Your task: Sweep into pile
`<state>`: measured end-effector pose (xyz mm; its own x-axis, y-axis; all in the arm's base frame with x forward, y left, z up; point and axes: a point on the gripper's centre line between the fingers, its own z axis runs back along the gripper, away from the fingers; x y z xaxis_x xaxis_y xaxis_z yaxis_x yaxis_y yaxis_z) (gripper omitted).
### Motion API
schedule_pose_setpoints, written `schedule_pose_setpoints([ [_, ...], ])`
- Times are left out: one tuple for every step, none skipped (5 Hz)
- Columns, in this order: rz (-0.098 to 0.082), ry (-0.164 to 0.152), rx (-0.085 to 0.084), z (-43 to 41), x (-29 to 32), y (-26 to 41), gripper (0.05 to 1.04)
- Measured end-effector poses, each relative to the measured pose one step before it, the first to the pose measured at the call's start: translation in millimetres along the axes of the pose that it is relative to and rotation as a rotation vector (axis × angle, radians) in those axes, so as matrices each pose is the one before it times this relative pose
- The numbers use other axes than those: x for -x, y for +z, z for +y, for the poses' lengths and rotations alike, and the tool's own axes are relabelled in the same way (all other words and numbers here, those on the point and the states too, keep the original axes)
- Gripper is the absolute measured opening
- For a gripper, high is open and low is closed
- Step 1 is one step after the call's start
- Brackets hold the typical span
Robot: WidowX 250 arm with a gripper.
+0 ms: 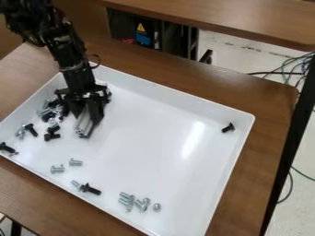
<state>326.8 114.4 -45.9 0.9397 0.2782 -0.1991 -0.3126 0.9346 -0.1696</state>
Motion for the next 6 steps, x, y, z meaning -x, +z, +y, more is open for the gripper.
schedule_pose_setpoints([
  [-0.0100, -0.0564, -0.0544, 7.14, 2.49, 2.50, 0.410],
  [-0.0028, -0.1119, -0.0131, -6.81, 8.11, -0.54, 0.706],
  [-0.0444, -0.0975, -0.0078, -10.48, 4.01, 5.80, 0.986],
  [-0.0332, -0.0014, 0.0121, -6.92, 2.75, 10.60, 1.011],
  [-0.0311, 0.0211, -0.0109, -7.86, -0.66, 16.23, 1.002],
  [-0.0121, -0.0401, -0.0618, -24.37, 2.75, 15.27, 0.999],
])
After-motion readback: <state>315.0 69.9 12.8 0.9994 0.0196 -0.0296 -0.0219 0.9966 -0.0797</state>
